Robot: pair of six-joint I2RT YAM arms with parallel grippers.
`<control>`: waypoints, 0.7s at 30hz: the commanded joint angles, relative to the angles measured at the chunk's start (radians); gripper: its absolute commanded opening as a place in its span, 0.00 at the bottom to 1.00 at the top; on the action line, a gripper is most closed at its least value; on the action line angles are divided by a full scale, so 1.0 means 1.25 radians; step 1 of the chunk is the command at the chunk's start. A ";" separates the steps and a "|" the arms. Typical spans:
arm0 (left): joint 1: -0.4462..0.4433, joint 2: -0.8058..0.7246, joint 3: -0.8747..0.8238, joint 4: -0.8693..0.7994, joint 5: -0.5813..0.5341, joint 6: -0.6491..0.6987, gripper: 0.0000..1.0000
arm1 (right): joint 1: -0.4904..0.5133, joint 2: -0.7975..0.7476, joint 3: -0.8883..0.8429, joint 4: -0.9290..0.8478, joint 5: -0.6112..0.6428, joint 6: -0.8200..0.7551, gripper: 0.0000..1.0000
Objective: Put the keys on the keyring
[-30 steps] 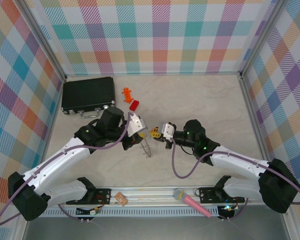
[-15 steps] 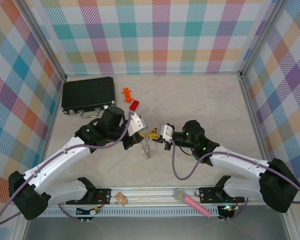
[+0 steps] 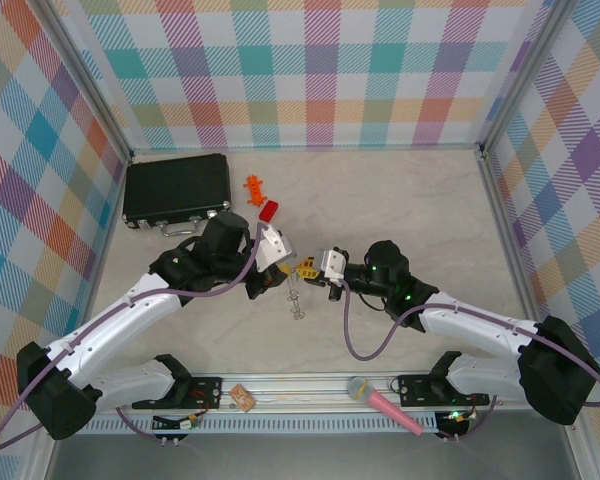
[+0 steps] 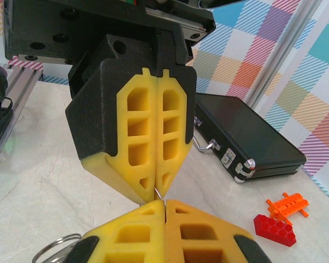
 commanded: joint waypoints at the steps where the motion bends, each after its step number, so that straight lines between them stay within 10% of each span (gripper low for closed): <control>1: -0.009 0.001 0.029 0.009 -0.007 -0.023 0.00 | 0.010 -0.001 0.007 0.015 -0.007 -0.007 0.00; 21: -0.009 -0.001 0.029 0.018 -0.004 -0.036 0.00 | 0.013 0.010 0.001 0.016 -0.003 -0.002 0.00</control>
